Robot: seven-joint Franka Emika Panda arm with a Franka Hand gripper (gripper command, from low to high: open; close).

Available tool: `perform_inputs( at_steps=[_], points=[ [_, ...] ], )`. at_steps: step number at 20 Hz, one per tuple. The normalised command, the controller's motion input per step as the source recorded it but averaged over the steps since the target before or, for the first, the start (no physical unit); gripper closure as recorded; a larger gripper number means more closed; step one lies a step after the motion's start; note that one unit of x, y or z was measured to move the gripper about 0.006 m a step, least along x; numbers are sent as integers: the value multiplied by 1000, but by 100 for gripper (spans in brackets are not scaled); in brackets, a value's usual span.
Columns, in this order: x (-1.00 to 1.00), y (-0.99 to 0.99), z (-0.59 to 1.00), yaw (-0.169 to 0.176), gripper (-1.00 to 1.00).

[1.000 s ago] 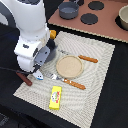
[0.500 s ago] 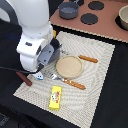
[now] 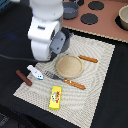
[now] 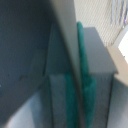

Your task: Interact with the objects in diverse but meaningful ways.

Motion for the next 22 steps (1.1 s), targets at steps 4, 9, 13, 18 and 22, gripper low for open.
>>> perform_inputs(
  at_steps=[4, 9, 13, 18, 22],
  points=[
    [215, 894, 599, 0, 100],
    [208, 907, 375, 0, 100],
    [201, 919, 172, 0, 100],
    [186, 926, 9, 0, 100],
    [201, 924, 0, 0, 100]
  ],
)
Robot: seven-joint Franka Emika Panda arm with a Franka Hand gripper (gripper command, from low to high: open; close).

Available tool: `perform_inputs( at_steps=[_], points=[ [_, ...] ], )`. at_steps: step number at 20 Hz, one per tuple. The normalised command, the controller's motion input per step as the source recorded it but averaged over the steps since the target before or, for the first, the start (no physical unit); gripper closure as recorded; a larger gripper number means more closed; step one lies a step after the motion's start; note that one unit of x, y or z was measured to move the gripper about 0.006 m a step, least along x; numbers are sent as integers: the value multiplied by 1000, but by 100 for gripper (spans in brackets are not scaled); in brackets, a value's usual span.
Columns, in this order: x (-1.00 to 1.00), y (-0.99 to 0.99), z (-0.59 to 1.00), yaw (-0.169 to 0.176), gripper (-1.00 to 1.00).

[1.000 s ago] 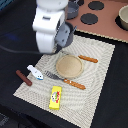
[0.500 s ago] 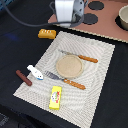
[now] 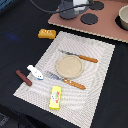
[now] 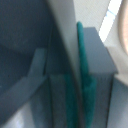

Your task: Interact with the objects in diverse but meaningful ways.

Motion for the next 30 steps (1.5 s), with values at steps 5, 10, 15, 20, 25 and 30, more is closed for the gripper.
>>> perform_inputs(
  at_steps=[5, 10, 15, 20, 25, 30],
  points=[
    [374, 809, -58, -13, 100],
    [404, 796, 5, -18, 100],
    [459, 643, 145, -33, 100],
    [537, 502, 388, -46, 100],
    [726, 270, 358, -43, 100],
    [769, 146, 296, -36, 100]
  ],
)
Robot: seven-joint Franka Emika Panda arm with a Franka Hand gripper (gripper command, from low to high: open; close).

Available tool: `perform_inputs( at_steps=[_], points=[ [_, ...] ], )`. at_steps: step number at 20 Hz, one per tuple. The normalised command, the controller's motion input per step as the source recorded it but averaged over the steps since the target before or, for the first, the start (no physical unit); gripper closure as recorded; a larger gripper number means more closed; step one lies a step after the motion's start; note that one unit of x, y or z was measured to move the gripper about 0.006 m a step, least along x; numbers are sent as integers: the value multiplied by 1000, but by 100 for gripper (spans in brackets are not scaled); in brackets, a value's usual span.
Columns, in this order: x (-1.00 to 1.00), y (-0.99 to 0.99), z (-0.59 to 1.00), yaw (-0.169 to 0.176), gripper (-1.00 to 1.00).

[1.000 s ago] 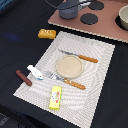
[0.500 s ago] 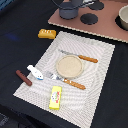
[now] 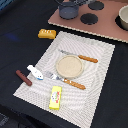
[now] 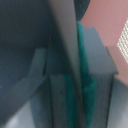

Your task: Interact with the objects in diverse but meaningful ways.

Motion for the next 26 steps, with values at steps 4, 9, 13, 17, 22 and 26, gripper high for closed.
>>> perform_inputs(
  at_steps=[4, 9, 13, 17, 22, 26],
  points=[
    [846, 104, 255, -30, 100],
    [683, 34, 97, -18, 100],
    [316, 0, -121, 0, 100],
    [159, 1, -196, 0, 100],
    [0, 65, -209, 0, 100],
    [0, 266, -83, 0, 100]
  ],
)
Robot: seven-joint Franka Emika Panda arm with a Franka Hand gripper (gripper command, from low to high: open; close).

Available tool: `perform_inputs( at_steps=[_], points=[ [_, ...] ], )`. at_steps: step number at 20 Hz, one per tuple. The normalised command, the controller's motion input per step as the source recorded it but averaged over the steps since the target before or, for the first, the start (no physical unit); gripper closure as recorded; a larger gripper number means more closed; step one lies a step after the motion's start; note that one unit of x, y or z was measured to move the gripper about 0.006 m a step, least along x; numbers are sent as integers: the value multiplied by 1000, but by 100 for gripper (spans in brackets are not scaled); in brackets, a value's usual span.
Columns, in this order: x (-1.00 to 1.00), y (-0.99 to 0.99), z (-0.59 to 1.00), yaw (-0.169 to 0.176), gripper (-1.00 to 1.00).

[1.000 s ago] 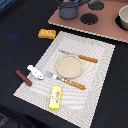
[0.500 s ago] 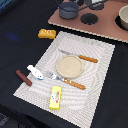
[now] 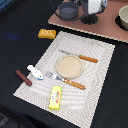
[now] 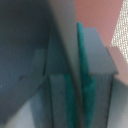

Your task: Interact with the objects in diverse but meaningful ways.

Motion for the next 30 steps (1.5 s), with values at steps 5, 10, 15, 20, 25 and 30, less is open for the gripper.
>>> perform_inputs(
  at_steps=[5, 10, 15, 20, 25, 30],
  points=[
    [10, 349, -55, 0, 100],
    [3, 354, -73, 0, 100],
    [41, 231, -144, 0, 100],
    [31, 204, -179, 0, 100],
    [74, 210, -139, 0, 100],
    [49, 253, -127, 0, 100]
  ],
)
